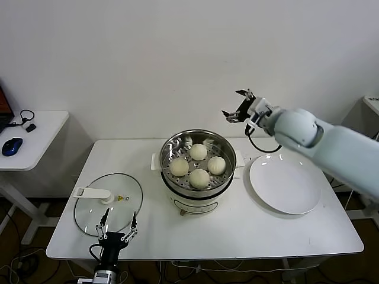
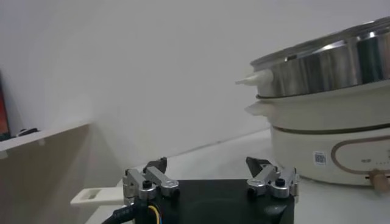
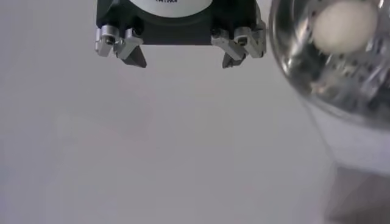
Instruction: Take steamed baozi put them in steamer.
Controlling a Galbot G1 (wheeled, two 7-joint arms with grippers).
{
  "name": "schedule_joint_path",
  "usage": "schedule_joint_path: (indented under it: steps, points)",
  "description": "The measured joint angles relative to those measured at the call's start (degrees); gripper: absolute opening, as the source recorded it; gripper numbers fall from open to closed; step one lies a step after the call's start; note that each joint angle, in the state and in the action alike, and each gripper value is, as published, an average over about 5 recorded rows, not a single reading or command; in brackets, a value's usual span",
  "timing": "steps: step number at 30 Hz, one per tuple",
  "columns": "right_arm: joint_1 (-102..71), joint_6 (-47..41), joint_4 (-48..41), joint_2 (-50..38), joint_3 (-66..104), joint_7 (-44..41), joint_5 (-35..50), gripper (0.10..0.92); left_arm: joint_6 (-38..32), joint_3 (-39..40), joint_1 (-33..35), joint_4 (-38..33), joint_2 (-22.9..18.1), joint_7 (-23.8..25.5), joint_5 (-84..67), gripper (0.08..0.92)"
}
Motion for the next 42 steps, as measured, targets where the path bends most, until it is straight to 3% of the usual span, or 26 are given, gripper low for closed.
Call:
schedule_joint_path:
  steps: [8,20,31,42]
  points:
    - [-30.05,10.48,8.82,2.6,29.73,5.86,-3.97,0.823,-0.1,-0.09,-0.21,0.28,0.0,-0.04,0.01,0.823]
    - [-66.02,27.03,15.06,19.6,63.04,4.64,-15.45,0.823,-0.5,-0.21,-0.44,0.61,0.0,-0.1,-0.15,0.823]
    - [-88.81,43.94,14.51,36.37,71.62,0.73,-23.67,0.823,-0.69,0.23,-0.45,0.58,0.0,-0.15,0.09,0.823]
    - [-102.75,55.77,10.91,43.12,71.75,0.15,-27.09,0.823,-0.88,0.28,-0.05,0.24,0.0,-0.18,0.36,0.823]
